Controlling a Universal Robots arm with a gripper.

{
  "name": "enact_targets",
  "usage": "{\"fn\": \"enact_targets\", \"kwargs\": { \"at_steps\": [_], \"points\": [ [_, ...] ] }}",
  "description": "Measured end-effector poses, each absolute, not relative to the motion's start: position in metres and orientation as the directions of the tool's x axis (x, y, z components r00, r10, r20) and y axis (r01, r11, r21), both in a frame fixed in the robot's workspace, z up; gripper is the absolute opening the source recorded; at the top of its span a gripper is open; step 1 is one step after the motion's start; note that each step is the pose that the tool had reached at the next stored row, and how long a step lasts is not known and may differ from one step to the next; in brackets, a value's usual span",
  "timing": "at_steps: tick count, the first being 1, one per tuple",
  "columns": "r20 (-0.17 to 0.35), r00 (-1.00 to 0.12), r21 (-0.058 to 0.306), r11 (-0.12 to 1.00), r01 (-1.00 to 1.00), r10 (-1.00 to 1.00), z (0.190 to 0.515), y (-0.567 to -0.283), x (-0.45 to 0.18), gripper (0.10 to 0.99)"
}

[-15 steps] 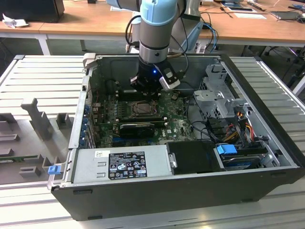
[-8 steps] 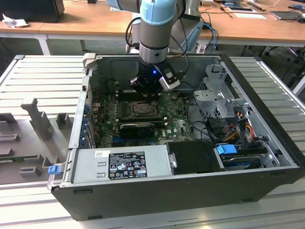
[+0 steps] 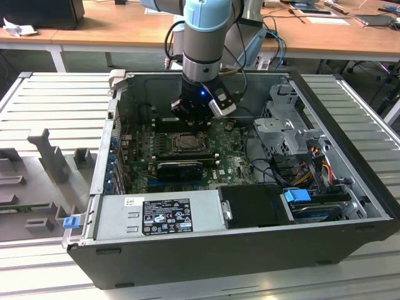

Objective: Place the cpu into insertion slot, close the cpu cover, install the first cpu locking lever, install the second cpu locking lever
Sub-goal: 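Install the first cpu locking lever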

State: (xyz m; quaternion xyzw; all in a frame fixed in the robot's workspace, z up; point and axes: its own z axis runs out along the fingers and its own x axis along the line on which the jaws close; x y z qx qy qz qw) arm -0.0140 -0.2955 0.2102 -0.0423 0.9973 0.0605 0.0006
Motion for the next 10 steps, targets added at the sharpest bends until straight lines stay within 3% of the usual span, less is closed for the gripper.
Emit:
{"fn": "enact_targets", "kwargs": {
  "at_steps": [10],
  "points": [
    [-0.006,-0.996,0.122,0.989,-0.085,-0.084,0.2106,-0.2991,-0.0140,0.106]
  ]
}}
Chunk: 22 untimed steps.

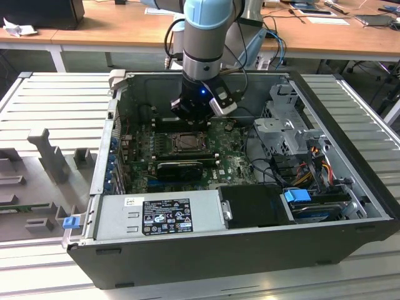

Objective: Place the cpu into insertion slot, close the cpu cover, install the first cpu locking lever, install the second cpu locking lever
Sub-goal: 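Install the first cpu locking lever, then install the second cpu locking lever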

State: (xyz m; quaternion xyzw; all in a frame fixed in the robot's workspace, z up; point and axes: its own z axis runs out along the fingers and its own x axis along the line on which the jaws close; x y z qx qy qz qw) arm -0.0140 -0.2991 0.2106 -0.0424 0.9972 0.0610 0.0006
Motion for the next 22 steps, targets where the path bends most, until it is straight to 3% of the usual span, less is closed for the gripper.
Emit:
{"fn": "enact_targets", "kwargs": {
  "at_steps": [9,22],
  "points": [
    [-0.007,-0.996,0.123,0.989,-0.085,-0.084,0.213,-0.301,-0.014,0.106],
    [-0.007,-0.996,0.126,0.988,-0.084,-0.084,0.215,-0.325,-0.014,0.106]
  ]
}}
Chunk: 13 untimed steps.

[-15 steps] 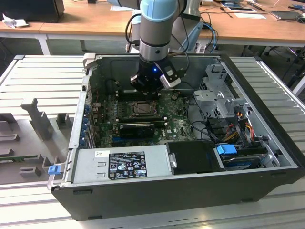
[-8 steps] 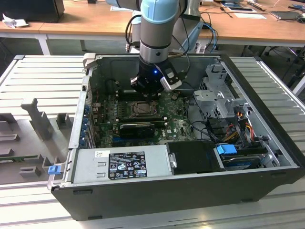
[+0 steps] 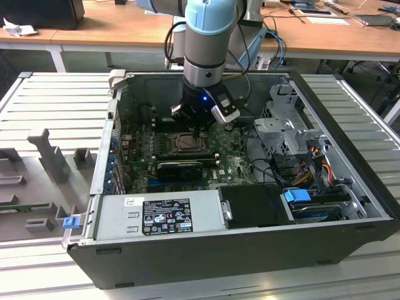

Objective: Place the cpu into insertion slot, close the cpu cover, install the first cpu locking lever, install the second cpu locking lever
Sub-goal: 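Install the second cpu locking lever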

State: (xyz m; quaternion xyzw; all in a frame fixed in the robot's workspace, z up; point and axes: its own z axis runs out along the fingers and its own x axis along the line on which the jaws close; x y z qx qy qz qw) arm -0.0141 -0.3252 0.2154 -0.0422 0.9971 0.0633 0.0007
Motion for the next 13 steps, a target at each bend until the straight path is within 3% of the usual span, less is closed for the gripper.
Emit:
{"fn": "enact_targets", "kwargs": {
  "at_steps": [13],
  "points": [
    [-0.007,-0.996,0.126,0.988,-0.084,-0.084,0.228,-0.338,-0.014,0.106]
  ]
}}
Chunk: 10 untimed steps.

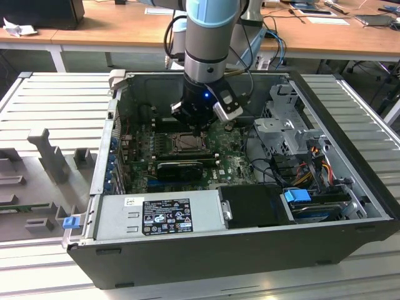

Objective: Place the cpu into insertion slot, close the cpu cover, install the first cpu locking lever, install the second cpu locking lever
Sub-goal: 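Install the second cpu locking lever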

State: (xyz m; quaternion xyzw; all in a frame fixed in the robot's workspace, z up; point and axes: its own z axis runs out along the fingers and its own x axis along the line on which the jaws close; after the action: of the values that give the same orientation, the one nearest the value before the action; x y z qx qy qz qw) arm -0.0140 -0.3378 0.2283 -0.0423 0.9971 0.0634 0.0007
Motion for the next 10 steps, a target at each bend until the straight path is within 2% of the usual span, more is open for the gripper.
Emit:
{"fn": "enact_targets", "kwargs": {
  "at_steps": [10],
  "points": [
    [-0.007,-0.996,0.126,0.988,-0.084,-0.084,0.242,-0.341,-0.014,0.106]
  ]
}}
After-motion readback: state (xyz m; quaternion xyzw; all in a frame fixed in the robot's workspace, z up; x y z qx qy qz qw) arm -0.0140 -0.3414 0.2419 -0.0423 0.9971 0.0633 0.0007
